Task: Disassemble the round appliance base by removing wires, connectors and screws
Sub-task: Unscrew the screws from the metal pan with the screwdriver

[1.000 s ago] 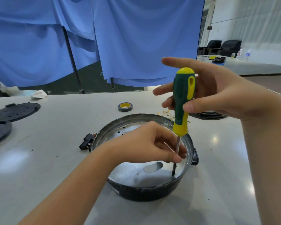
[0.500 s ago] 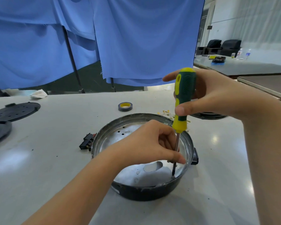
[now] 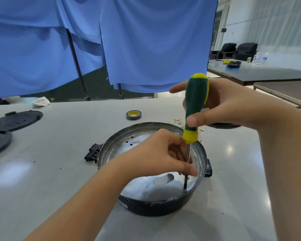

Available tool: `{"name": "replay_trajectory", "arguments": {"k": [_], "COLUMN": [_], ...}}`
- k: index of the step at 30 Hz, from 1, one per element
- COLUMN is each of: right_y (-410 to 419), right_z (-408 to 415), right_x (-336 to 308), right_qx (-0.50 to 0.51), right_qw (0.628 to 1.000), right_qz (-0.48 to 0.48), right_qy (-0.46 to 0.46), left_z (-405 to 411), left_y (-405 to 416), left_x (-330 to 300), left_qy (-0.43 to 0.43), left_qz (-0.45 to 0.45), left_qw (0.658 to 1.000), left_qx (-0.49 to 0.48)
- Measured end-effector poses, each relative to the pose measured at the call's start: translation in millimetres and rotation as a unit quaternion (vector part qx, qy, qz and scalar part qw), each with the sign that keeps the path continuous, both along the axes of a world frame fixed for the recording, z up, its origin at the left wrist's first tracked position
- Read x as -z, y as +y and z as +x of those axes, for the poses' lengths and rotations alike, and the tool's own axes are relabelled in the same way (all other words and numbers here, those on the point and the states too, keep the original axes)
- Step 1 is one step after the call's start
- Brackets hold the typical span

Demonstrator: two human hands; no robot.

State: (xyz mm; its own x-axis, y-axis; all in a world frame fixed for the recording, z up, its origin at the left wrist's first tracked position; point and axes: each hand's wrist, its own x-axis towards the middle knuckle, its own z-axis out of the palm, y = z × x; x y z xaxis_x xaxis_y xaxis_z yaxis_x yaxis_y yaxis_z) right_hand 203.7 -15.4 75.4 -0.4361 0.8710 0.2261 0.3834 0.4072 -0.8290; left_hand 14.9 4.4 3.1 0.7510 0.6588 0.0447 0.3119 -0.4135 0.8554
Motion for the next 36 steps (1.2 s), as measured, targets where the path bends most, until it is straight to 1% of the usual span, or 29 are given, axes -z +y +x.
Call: {"name": "replay_trajectory", "arguments": {"k": [3, 6, 8, 10, 13, 15, 18, 21, 22, 24, 27, 29, 33, 36], "right_y": [-0.3, -3.6, -4.9, -4.8, -2.1, 0.0, -1.4, -4.8, -5.2, -4.0, -1.3, -0.4, -3.1, -2.7], "right_z": [-0.6, 0.8, 1.6, 1.0, -1.0, -1.1, -0.1, 1.3, 1.6, 1.6, -0.2, 0.2, 2.6, 1.3], "right_x": [-0.1, -0.9, -0.8, -0.8, -0.9, 0.1, 0.5, -0.1, 0.2, 0.4, 0.7, 0.8, 1.2, 1.6], "right_qx": [-0.001, -0.034, -0.059, -0.065, -0.030, -0.010, -0.016, -0.054, -0.068, -0.076, -0.053, -0.042, -0.068, -0.071], "right_qw": [1.000, 0.998, 0.996, 0.996, 0.999, 1.000, 1.000, 0.997, 0.996, 0.996, 0.998, 0.999, 0.996, 0.997], "right_qz": [-0.002, -0.021, -0.030, -0.030, -0.018, -0.010, -0.017, -0.030, -0.033, -0.031, -0.014, -0.008, -0.024, -0.023], "right_qy": [0.014, 0.053, 0.056, 0.047, 0.016, -0.004, 0.019, 0.038, 0.038, 0.027, 0.010, 0.023, 0.047, 0.027], "left_z": [-1.0, -6.0, -6.9, -5.6, -2.2, -1.3, -2.8, -4.4, -4.4, -3.2, -0.9, -1.2, -6.3, -4.9], "left_y": [0.9, 2.2, 2.2, 1.4, 0.6, 0.8, 1.1, 1.1, 0.8, 0.0, 0.5, 0.9, 2.2, 1.2], "left_x": [-2.1, -4.9, -5.2, -4.9, -2.7, -1.5, -3.3, -3.7, -3.9, -3.7, -0.9, -1.4, -5.3, -4.8], "left_qy": [0.006, 0.008, 0.002, 0.000, 0.002, -0.001, 0.008, 0.005, 0.003, 0.008, 0.015, 0.016, 0.012, 0.012], "left_qz": [-0.010, -0.058, -0.069, -0.052, -0.007, 0.002, -0.018, -0.060, -0.057, -0.024, 0.013, 0.007, -0.044, -0.019], "left_qw": [1.000, 0.997, 0.996, 0.998, 1.000, 1.000, 1.000, 0.997, 0.997, 0.999, 1.000, 1.000, 0.998, 0.999], "left_qx": [0.008, 0.056, 0.061, 0.039, 0.001, -0.007, 0.019, 0.054, 0.050, 0.025, -0.007, -0.004, 0.051, 0.032]}}
